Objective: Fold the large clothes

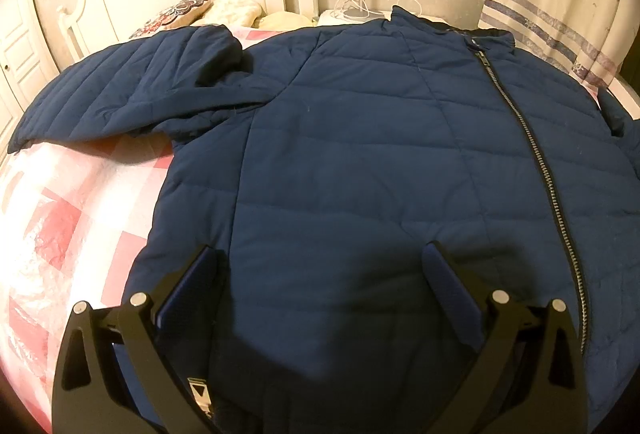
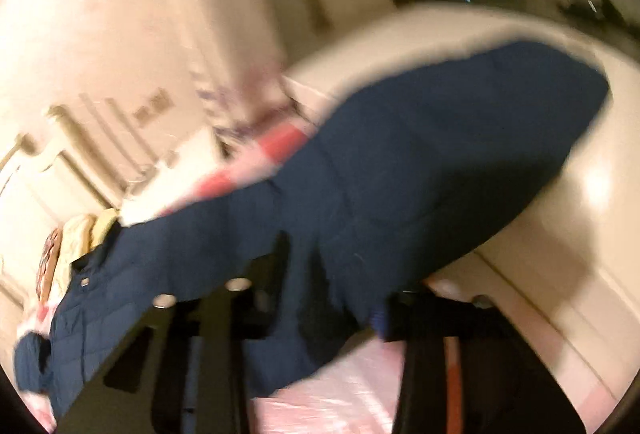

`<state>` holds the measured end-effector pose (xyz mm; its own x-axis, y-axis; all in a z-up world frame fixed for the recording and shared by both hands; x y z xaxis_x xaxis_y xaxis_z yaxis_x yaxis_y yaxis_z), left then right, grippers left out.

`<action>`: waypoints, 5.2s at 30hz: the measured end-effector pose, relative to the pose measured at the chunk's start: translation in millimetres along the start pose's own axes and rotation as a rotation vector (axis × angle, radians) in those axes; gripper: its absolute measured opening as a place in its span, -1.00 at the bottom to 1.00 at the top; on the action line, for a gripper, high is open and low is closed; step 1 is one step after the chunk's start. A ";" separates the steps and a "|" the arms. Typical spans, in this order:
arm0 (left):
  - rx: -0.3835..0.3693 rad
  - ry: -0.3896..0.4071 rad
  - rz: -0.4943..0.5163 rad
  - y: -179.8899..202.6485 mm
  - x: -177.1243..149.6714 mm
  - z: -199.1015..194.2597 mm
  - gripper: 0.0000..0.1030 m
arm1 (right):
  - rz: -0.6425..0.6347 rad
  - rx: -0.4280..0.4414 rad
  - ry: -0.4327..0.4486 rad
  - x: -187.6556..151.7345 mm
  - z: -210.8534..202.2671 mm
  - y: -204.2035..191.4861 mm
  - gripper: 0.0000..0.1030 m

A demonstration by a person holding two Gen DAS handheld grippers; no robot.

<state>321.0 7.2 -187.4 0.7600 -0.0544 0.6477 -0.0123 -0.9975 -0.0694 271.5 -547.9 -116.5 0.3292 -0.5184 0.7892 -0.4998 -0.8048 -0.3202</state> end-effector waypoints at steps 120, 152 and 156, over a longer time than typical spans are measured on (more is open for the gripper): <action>0.072 -0.036 0.016 45.1 93.3 64.6 0.68 | -0.378 0.115 -0.273 -125.0 7.1 -129.5 0.76; 0.052 0.048 0.030 41.9 62.0 73.0 0.95 | -0.530 0.196 -0.367 -134.2 17.2 -221.6 0.82; 0.052 0.051 0.030 42.2 61.5 72.9 0.95 | -0.602 0.158 -0.360 -155.2 15.6 -218.4 0.89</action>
<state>414.6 -34.9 -205.8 0.7257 -0.0879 0.6823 0.0000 -0.9918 -0.1277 342.1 -296.2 -177.3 0.7683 -0.0130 0.6400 -0.0356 -0.9991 0.0224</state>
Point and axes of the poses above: each gripper's, at about its wrist camera, not at the fingertips, and z roughly the way its jaws point, y to its right, x to its top, the point moved 4 cm from there along z, roughly the way its jaws point, and after that the axes turned 4 degrees about y, right-handed, at the moved point
